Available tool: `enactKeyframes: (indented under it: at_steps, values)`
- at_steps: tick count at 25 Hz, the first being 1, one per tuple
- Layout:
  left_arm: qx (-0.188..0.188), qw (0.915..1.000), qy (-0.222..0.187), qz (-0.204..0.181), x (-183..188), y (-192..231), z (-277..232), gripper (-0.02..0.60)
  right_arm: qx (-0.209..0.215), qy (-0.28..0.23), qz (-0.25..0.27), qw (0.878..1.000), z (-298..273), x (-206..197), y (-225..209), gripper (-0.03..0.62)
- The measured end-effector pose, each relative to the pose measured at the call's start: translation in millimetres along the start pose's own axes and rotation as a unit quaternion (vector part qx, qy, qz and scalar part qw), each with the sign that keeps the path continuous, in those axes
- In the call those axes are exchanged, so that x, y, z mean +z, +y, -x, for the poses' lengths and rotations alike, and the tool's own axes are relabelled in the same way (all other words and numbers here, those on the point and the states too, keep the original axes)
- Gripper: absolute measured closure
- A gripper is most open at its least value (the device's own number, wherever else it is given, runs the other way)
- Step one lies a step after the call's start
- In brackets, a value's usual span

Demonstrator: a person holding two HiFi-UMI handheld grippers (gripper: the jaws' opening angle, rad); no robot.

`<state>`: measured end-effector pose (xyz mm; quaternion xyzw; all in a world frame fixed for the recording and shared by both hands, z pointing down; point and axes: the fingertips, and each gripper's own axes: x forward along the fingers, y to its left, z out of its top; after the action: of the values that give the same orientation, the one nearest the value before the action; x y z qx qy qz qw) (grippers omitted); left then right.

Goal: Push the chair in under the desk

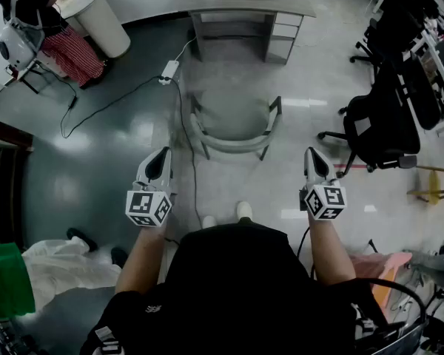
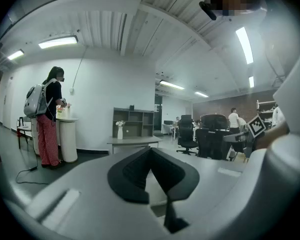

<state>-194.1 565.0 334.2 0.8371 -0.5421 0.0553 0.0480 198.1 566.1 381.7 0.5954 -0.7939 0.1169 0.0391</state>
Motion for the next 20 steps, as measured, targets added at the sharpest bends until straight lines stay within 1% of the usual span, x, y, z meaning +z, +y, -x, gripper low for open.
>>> enactKeyframes:
  at_steps: [3,6,13,16,20]
  values:
    - [-0.002,0.9999,0.014,0.005,-6,-5,-4,0.577,0.001,-0.001,-0.005,1.000,0,2,-6,0.594]
    - [0.002,0.9998,0.020,0.007,-10,-11,-10,0.577,0.003,0.001,-0.005,1.000,2,2,-16,0.594]
    - [-0.014,0.9998,0.007,-0.012,-3,-46,-44,0.577,0.005,0.010,-0.009,1.000,7,-7,-54,0.594]
    - [-0.013,0.9998,0.009,-0.012,-8,-52,-47,0.577,0.014,0.025,-0.020,0.999,-1,-22,-57,0.594]
    - [-0.010,0.9994,0.034,-0.005,-26,-47,-46,0.577,0.022,0.039,-0.029,0.999,-19,-32,-50,0.594]
